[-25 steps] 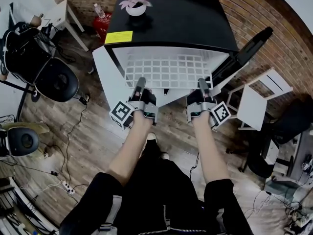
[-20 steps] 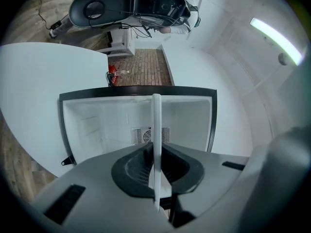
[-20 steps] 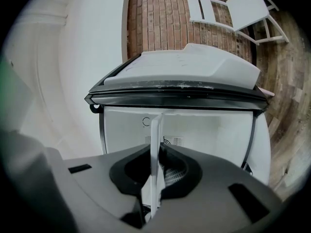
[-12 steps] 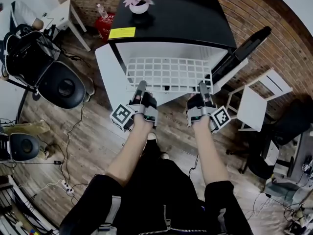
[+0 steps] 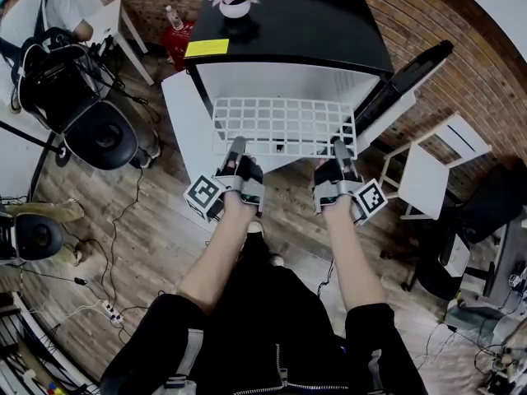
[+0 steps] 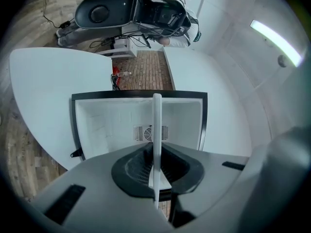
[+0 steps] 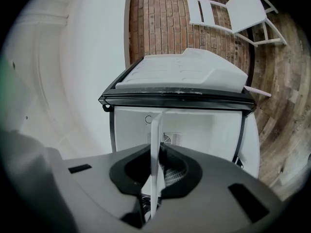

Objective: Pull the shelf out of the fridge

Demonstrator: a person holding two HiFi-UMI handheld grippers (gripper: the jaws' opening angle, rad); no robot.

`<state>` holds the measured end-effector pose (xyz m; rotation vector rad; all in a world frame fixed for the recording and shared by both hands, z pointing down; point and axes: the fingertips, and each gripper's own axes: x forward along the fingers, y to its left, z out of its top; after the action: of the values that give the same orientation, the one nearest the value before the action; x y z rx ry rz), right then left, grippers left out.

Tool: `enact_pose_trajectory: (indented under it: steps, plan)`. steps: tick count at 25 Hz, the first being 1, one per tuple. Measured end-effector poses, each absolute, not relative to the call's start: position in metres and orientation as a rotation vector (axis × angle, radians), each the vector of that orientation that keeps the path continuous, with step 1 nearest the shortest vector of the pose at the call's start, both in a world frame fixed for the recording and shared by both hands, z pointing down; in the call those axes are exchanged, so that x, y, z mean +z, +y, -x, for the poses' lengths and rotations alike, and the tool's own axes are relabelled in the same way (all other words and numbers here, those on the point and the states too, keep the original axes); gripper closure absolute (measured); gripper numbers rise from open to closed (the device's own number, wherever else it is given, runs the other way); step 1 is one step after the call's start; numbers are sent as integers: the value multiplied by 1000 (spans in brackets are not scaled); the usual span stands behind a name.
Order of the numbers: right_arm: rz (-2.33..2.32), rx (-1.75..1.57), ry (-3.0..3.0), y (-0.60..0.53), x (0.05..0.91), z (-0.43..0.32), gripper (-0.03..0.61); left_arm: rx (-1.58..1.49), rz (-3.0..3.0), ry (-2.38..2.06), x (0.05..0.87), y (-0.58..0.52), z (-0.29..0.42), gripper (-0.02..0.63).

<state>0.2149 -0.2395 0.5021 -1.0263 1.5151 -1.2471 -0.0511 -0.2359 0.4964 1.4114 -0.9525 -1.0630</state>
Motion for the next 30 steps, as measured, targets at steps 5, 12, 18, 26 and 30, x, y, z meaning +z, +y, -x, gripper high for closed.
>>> enact_pose_trajectory:
  steps: [5, 12, 18, 26, 30]
  plan:
    - [1023, -1259, 1515, -227, 506, -216, 551, -1066, -1402, -958, 498, -221, 50, 578]
    - [1012, -1278, 1525, -211, 509, -214, 551, -1066, -1409, -965, 499, -203, 52, 578]
    - [993, -1281, 1540, -194, 502, -214, 549, -1069, -1423, -961, 490, -184, 51, 577]
    - [971, -1281, 1539, -165, 493, -218, 549, -1077, -1433, -949, 479, -155, 46, 577]
    - [968, -1276, 1547, -156, 492, -218, 549, -1067, -1440, -959, 478, -145, 47, 577]
